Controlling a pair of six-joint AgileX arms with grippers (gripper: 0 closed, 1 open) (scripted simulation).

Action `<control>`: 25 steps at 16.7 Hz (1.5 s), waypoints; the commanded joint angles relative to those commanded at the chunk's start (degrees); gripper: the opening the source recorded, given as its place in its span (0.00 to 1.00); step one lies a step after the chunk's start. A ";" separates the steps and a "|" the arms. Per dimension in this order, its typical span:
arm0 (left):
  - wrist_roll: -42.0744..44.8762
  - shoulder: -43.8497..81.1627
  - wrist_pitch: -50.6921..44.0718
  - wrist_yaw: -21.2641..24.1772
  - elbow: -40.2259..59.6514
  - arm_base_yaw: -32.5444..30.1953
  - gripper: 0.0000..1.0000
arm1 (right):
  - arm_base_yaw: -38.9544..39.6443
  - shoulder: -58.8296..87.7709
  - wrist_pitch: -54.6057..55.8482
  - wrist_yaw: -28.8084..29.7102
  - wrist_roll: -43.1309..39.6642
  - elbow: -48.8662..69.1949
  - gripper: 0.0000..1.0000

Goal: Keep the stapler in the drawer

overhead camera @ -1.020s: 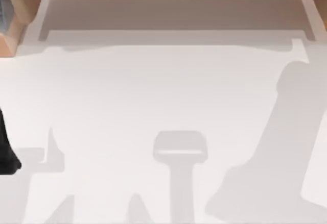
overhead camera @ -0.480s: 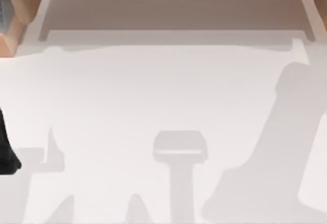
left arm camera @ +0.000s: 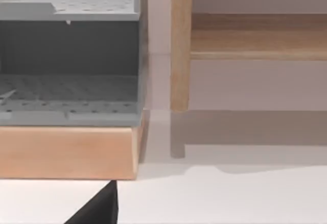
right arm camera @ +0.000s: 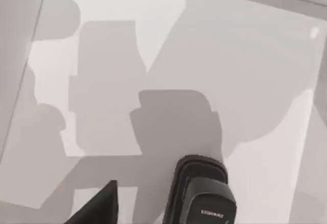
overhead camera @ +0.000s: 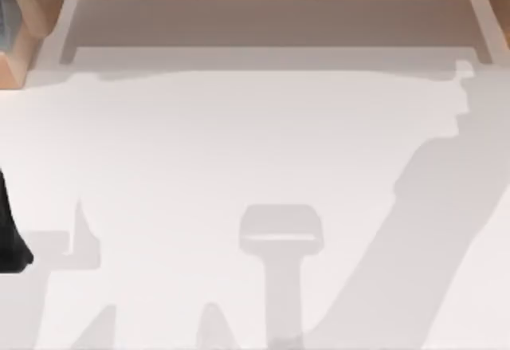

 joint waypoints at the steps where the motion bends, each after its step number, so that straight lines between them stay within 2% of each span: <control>1: 0.00 0.00 0.00 0.00 0.00 0.00 1.00 | -1.17 -2.89 5.35 -1.35 -2.17 -3.61 1.00; 9: 0.00 0.00 0.00 0.00 0.00 0.00 1.00 | -17.61 -21.04 55.76 -11.01 -22.79 -35.46 1.00; 15: 0.00 0.00 0.00 0.00 0.00 0.00 1.00 | -26.97 -23.20 93.65 -17.32 -38.06 -60.44 1.00; 20: 0.00 0.00 0.00 0.00 0.00 0.00 1.00 | -25.99 -19.19 120.47 -22.99 -47.66 -77.52 1.00; 25: 0.00 0.00 0.00 0.00 0.00 0.00 1.00 | -20.42 -15.12 138.11 -27.68 -52.97 -87.51 1.00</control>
